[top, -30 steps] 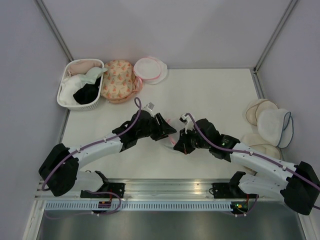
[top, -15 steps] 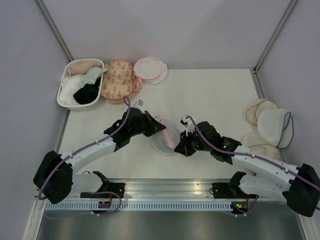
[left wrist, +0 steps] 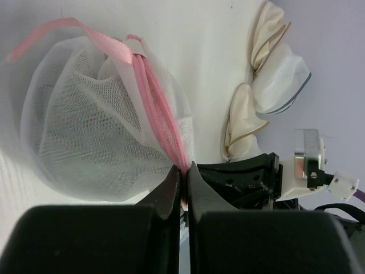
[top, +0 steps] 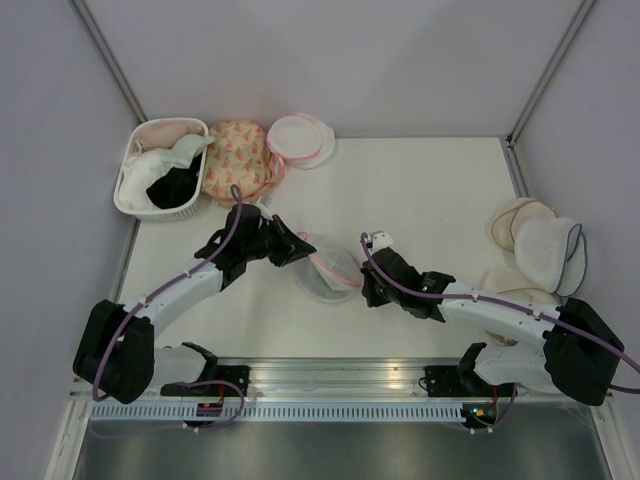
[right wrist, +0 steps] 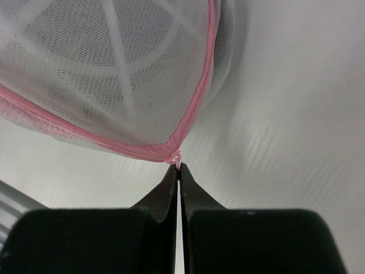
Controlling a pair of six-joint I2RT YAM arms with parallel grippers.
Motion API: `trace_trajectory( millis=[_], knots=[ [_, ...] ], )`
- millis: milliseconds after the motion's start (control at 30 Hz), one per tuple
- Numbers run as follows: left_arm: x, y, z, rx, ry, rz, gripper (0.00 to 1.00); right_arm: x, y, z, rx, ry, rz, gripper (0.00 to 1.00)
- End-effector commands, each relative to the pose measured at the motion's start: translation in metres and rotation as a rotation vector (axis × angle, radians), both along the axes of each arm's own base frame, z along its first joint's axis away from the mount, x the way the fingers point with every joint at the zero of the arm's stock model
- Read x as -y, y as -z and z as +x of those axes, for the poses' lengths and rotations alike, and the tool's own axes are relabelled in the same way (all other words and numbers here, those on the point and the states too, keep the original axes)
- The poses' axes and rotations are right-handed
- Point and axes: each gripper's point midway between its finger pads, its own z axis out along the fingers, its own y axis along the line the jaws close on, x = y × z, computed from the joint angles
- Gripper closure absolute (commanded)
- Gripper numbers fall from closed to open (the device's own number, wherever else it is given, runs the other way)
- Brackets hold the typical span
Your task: Unzip the laundry bag and remove the bra
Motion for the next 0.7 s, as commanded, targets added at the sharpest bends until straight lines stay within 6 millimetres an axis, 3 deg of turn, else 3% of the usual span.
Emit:
trace_trajectory(
  millis=[0, 33, 100, 167, 200, 233, 267, 333, 367, 433, 467, 500, 567, 667],
  knots=[
    [-0.002, -0.049, 0.037, 0.178, 0.048, -0.036, 0.98, 0.037, 0.008, 0.011, 0.029, 0.138, -0.172, 1.0],
    [-0.002, -0.041, 0.043, 0.161, 0.064, -0.019, 0.98, 0.032, 0.0, 0.014, 0.051, 0.131, -0.139, 1.0],
    [0.008, -0.054, 0.048, 0.188, 0.133, -0.045, 0.98, 0.024, -0.01, 0.015, 0.065, 0.112, -0.095, 1.0],
    [0.019, -0.051, 0.05, 0.202, 0.221, -0.062, 0.98, 0.014, -0.024, 0.015, 0.093, 0.066, -0.037, 1.0],
    [0.023, -0.056, 0.053, 0.22, 0.245, -0.073, 0.91, 0.009, -0.029, 0.014, 0.095, 0.048, -0.008, 0.99],
    [0.025, -0.055, 0.054, 0.23, 0.262, -0.076, 0.74, 0.003, -0.036, 0.012, 0.099, 0.025, 0.028, 1.0],
    [0.026, -0.052, 0.056, 0.23, 0.262, -0.077, 0.35, 0.0, -0.04, 0.011, 0.103, 0.011, 0.039, 1.0],
    [0.019, -0.042, 0.06, 0.218, 0.202, -0.04, 0.18, -0.002, -0.043, 0.01, 0.1, -0.002, 0.045, 1.0],
    [0.013, -0.048, 0.057, 0.236, 0.175, -0.028, 0.09, -0.003, -0.045, 0.01, 0.098, -0.008, 0.052, 1.0],
    [-0.002, -0.036, 0.055, 0.208, 0.082, 0.034, 0.03, -0.01, -0.047, 0.007, 0.093, -0.036, 0.075, 1.0],
    [-0.011, -0.049, 0.05, 0.234, 0.044, 0.049, 0.01, -0.012, -0.049, 0.008, 0.096, -0.041, 0.085, 0.99],
    [-0.019, -0.034, 0.038, 0.169, 0.022, 0.097, 0.0, -0.015, -0.051, 0.007, 0.097, -0.054, 0.098, 0.99],
    [-0.027, -0.042, 0.022, 0.192, -0.018, 0.099, 0.0, -0.03, -0.059, -0.001, 0.087, -0.128, 0.172, 1.0],
    [-0.005, -0.051, -0.011, 0.207, 0.049, 0.059, 0.0, -0.053, -0.077, -0.013, 0.095, -0.242, 0.294, 0.99]
  ],
)
